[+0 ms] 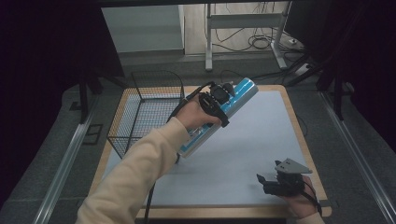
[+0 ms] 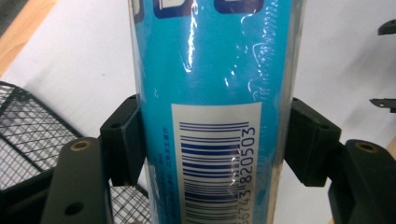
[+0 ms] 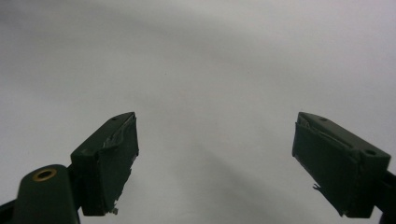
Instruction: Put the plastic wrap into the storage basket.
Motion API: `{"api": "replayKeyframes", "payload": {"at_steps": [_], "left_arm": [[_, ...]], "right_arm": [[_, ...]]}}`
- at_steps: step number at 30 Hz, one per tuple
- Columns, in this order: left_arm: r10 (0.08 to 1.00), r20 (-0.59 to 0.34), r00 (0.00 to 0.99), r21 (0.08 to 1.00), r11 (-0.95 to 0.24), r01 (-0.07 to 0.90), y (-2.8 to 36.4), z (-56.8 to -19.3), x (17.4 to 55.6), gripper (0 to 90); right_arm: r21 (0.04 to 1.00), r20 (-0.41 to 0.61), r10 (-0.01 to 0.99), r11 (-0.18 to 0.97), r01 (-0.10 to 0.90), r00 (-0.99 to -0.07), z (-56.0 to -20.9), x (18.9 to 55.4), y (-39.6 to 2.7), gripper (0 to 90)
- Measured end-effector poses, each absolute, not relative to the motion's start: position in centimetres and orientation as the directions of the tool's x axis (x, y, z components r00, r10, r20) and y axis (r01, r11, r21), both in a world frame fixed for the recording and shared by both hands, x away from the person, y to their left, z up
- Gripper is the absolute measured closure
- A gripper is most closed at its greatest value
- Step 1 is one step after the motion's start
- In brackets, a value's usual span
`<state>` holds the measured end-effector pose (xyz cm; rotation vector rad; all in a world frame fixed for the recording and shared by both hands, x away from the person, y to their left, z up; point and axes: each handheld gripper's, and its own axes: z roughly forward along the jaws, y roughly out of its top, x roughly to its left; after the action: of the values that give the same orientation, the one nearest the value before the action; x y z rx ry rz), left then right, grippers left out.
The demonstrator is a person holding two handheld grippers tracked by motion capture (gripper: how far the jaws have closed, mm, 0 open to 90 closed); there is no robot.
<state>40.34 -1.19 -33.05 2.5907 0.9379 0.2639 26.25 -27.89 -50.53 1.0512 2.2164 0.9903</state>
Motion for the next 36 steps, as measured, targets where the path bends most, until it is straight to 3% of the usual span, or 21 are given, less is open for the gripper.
{"api": "replayKeyframes", "payload": {"at_steps": [36], "left_arm": [[0.691, 0.081, 0.718, 0.396, -0.684, 0.613, 1.1, -31.0, 43.1, 31.8]], "right_arm": [[0.776, -0.113, 0.804, 0.439, 0.454, -0.584, -50.5, 26.3, -28.0, 14.8]]}}
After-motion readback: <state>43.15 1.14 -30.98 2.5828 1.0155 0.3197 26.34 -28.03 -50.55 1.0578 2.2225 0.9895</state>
